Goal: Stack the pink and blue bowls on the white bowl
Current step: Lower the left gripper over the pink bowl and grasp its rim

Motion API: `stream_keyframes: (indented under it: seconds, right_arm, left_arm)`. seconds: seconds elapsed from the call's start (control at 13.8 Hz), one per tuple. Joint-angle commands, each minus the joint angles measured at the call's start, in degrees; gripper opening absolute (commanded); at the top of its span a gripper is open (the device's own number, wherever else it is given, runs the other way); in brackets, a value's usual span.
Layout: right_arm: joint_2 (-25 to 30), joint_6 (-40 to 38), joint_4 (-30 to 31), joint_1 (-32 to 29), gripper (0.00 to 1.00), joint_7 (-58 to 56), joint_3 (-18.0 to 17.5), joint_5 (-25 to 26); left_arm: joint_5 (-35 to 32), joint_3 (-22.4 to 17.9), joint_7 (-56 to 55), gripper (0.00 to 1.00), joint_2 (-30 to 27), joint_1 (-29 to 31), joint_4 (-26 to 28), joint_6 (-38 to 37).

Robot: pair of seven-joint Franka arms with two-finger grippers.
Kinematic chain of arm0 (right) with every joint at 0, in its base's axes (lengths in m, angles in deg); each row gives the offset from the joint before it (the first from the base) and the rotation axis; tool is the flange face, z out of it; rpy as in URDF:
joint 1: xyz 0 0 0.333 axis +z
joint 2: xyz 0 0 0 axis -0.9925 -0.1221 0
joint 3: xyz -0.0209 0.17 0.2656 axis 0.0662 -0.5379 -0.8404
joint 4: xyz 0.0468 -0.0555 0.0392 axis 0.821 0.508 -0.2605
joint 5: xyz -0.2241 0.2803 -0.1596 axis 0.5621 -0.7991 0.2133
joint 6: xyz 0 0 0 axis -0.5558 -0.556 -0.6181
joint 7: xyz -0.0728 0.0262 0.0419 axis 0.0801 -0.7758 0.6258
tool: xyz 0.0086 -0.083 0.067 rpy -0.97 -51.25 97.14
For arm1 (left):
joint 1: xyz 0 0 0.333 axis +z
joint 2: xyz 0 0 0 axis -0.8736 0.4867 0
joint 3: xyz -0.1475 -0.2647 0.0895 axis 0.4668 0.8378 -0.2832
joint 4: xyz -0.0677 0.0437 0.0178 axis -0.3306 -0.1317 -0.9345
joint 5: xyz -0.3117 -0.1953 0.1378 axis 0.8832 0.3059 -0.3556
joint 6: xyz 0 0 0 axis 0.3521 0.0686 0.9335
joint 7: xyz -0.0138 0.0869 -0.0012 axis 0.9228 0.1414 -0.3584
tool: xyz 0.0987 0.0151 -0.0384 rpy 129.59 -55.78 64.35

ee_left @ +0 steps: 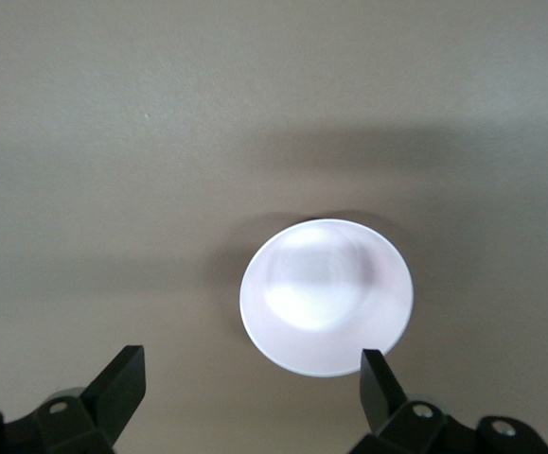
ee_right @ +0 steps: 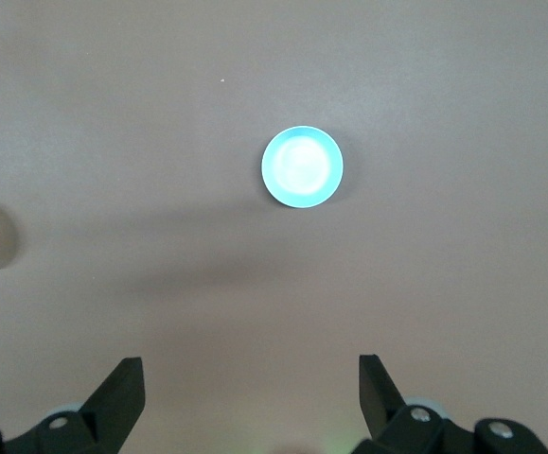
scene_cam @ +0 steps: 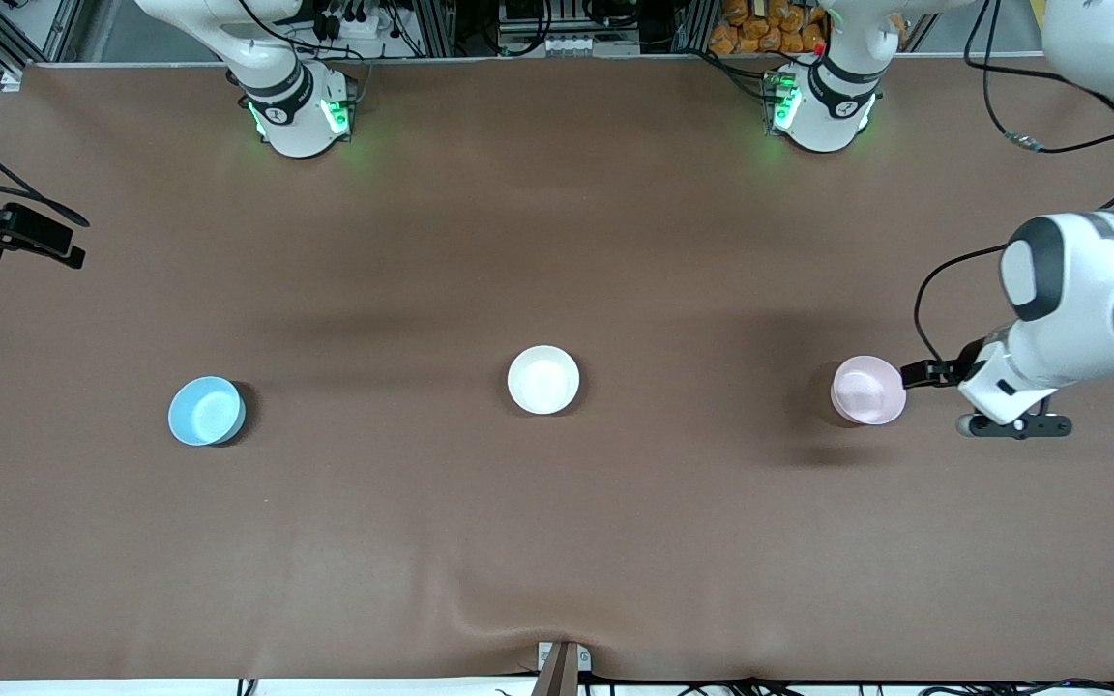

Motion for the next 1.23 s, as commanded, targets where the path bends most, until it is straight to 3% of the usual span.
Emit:
stream_keyframes:
  seconds: [0.0,0.29,0.43,0.72,0.94,1.08,1.16]
  right_arm:
    - [-0.38,-0.65,-1.09,-0.51,1.0,0.75,-0.3,-0.63]
    - [-0.38,-0.56,-1.09,-0.51,1.0,0.75,-0.3,-0.63]
    - [-0.38,-0.38,-1.09,-0.6,1.0,0.75,-0.3,-0.63]
    - [-0.38,-0.21,-1.09,-0.6,1.0,0.75,-0.3,-0.54]
    - [-0.38,-0.12,-1.09,-0.6,1.0,0.75,-0.3,-0.46]
    - [-0.47,-0.12,-1.09,-0.6,1.0,0.75,-0.3,-0.45]
    - [-0.47,-0.12,-1.09,-0.6,1.0,0.75,-0.3,-0.45]
  left_arm:
    - [-0.82,0.24,2.44,1.0,1.61,0.7,2.75,5.47]
    - [-0.82,0.24,5.79,0.88,4.16,1.84,5.12,12.25]
    - [-0.82,0.32,6.14,0.81,5.48,2.37,5.12,13.48]
    - [-0.73,0.5,6.14,0.58,6.63,2.28,5.12,13.93]
    - [-0.64,0.59,6.14,0.49,6.89,2.19,5.13,14.02]
    - [-0.47,0.59,6.14,0.29,6.9,2.19,5.04,14.02]
    - [-0.12,0.59,6.06,0.25,6.9,2.11,5.04,13.93]
